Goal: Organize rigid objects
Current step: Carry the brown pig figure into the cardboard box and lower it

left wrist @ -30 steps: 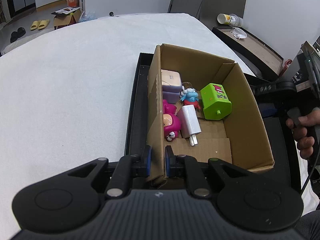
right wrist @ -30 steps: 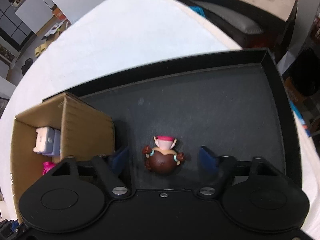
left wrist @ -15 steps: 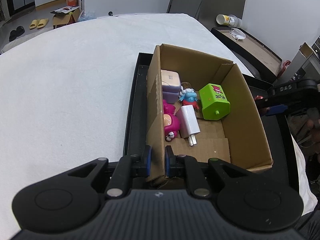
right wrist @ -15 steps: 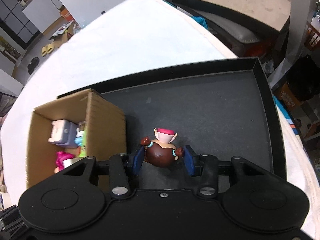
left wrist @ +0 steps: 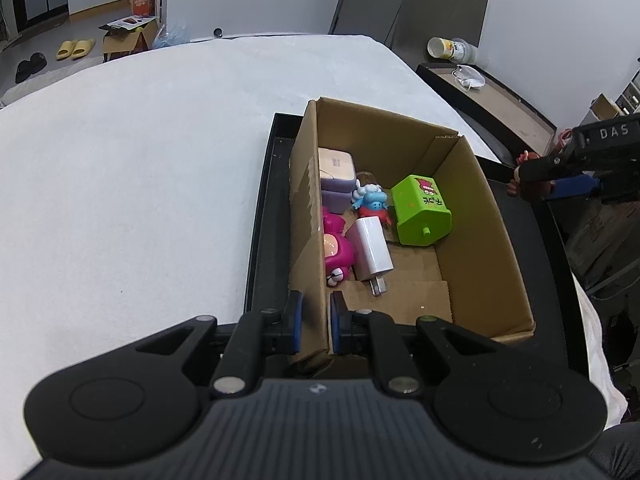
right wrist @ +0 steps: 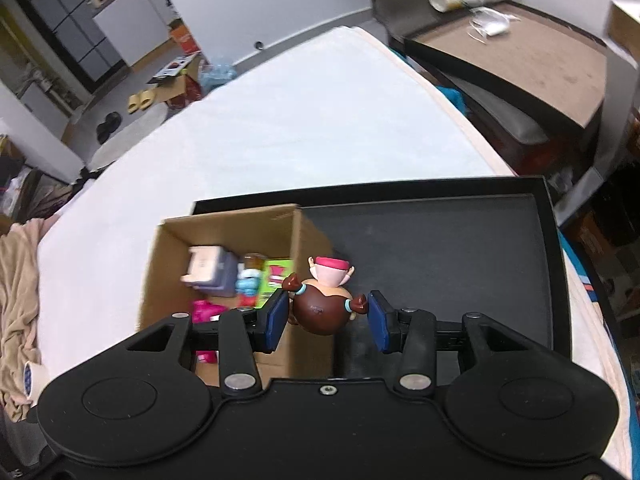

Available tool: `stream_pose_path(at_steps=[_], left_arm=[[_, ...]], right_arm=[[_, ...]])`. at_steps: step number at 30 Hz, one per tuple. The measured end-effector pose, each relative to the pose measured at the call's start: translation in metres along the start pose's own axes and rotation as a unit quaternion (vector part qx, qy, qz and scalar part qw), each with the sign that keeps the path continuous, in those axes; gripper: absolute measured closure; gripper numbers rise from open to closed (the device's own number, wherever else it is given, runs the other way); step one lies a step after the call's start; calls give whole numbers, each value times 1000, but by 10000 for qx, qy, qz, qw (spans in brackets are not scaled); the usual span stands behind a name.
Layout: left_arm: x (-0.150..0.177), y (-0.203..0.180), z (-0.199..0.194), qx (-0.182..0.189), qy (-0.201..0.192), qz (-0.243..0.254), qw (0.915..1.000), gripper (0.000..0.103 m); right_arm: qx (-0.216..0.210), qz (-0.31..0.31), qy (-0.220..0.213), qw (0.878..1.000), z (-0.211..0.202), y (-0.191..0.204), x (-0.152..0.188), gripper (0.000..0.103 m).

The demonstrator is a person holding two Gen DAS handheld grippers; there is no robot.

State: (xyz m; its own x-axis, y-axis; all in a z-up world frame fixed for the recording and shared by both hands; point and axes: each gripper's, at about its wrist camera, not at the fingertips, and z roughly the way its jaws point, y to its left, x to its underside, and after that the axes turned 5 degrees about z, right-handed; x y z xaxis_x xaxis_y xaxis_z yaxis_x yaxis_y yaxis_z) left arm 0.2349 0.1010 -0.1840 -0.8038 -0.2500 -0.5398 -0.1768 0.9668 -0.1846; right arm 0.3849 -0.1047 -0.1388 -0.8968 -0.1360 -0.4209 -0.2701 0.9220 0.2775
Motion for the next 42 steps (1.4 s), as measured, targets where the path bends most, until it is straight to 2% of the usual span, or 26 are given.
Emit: stream_pose_path(at_steps=[9, 17, 28, 42], left_arm=[[1, 1, -7, 75, -103, 12, 9999, 91], [2, 2, -10, 128, -140, -10, 9998, 91], [1, 5, -12, 199, -174, -34, 9996, 91], [1, 9, -13, 322, -205, -126, 9992, 92]], right_arm=[[-155, -388, 61, 9991, -6, 37, 8, 61], [-98, -721, 214, 9971, -3, 58, 23, 61], [75, -1047, 410, 9936, 7, 79, 42, 61], [541, -1170, 603, 9898, 36, 97, 43, 61]])
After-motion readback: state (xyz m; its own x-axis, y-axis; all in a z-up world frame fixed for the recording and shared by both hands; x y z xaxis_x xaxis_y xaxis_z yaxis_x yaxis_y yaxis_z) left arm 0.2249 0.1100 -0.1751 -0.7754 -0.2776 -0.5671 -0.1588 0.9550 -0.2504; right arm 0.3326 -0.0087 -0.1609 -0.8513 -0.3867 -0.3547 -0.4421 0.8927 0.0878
